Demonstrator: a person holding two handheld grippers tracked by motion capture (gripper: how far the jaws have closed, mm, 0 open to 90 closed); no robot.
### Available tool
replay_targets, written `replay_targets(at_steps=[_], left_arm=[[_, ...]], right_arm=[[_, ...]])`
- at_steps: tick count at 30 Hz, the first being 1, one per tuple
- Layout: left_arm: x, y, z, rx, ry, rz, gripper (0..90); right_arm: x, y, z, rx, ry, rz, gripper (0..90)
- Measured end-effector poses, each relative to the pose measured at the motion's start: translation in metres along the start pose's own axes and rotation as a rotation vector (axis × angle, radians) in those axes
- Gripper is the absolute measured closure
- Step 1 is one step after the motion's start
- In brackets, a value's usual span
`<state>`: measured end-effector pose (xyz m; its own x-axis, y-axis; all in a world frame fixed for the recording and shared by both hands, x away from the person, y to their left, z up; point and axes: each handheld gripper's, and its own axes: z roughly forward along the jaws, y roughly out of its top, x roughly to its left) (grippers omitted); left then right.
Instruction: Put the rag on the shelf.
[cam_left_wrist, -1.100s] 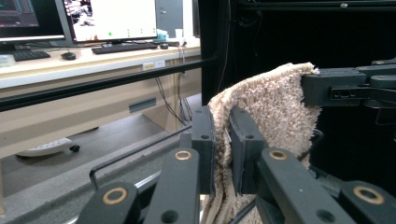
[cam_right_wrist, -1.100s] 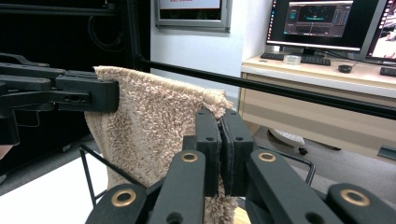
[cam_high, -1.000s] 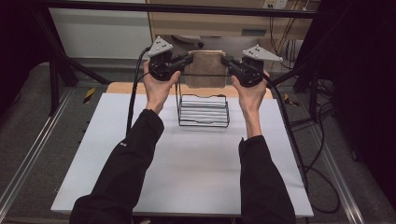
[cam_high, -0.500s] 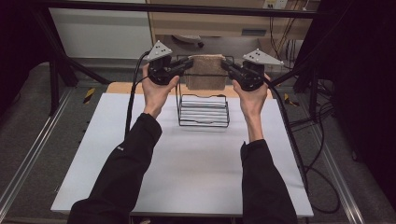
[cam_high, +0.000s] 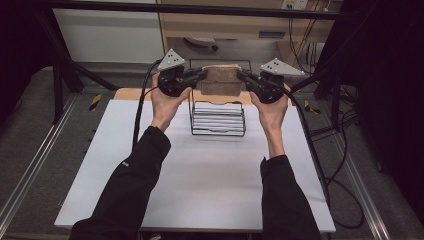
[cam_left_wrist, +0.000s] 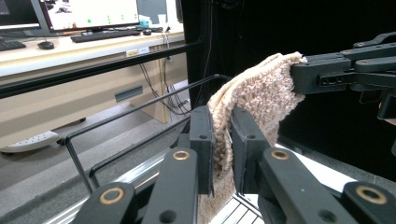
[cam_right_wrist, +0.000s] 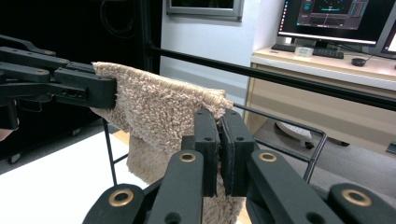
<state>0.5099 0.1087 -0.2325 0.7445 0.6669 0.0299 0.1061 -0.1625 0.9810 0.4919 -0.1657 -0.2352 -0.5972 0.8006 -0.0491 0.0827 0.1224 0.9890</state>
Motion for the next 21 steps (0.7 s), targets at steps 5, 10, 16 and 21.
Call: replay_targets(at_steps=[5, 10, 16, 21], left_arm=[[-0.002, -0.003, 0.0, 0.008, -0.003, -0.009, 78.9], [-0.003, -0.004, -0.003, 0.024, -0.011, -0.025, 76.5], [-0.003, 0.003, -0.012, 0.024, -0.019, -0.075, 64.3], [-0.003, 0.015, -0.019, -0.022, -0.03, -0.134, 65.0]], right_arm=[[0.001, -0.003, -0.002, 0.006, 0.005, -0.012, 86.6], [0.003, -0.004, -0.003, 0.019, 0.005, -0.031, 86.7], [0.004, -0.004, -0.003, 0.031, 0.005, -0.039, 86.7], [0.005, -0.005, -0.003, 0.044, -0.002, -0.057, 86.7]])
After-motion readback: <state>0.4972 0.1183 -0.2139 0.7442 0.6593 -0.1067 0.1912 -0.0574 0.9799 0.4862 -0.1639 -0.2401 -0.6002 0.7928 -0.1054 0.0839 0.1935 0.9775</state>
